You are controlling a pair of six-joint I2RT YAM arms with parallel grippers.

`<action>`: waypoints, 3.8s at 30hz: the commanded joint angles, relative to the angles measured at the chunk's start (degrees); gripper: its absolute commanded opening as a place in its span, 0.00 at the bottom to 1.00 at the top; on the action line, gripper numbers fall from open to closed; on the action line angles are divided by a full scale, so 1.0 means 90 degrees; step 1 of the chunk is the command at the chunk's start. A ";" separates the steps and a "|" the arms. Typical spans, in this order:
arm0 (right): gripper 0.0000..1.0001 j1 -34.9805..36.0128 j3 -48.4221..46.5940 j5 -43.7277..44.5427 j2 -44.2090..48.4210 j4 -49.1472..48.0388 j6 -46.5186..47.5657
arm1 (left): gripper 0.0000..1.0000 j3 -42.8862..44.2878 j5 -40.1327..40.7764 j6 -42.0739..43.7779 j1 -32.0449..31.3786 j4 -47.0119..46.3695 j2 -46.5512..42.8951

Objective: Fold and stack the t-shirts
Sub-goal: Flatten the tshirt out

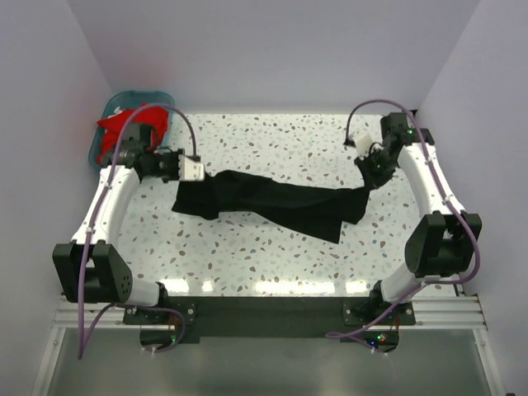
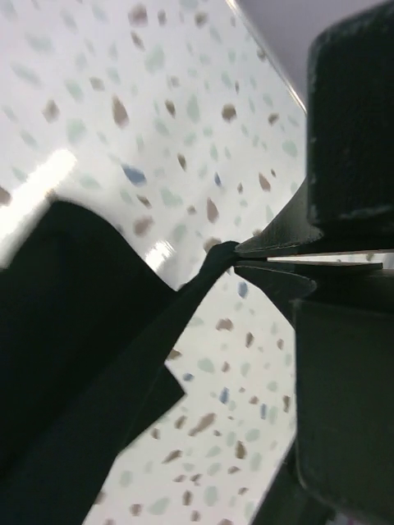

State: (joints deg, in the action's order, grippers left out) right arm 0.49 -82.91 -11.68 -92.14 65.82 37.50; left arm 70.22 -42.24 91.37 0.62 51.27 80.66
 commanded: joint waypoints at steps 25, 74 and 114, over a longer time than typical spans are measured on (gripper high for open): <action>0.00 -0.0787 -0.4956 0.0868 0.1879 -0.2468 -0.2379 | 0.00 0.3192 0.2652 -1.0104 0.0810 -0.5285 -0.2235; 0.00 -0.0592 0.3789 -0.0626 0.3236 -0.3681 0.2288 | 0.05 -0.3337 -0.0200 -0.2301 0.0800 -0.1214 -0.2537; 0.90 -0.0484 0.1887 -0.0841 0.2357 -0.0300 0.1520 | 0.72 -0.2079 0.1157 -0.3538 -0.0781 -0.0762 -0.1289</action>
State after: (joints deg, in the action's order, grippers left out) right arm -3.81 -66.35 -17.65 -69.78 67.55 57.67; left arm 53.21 -36.71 75.26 -3.68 60.01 66.74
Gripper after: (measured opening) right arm 0.912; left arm 0.728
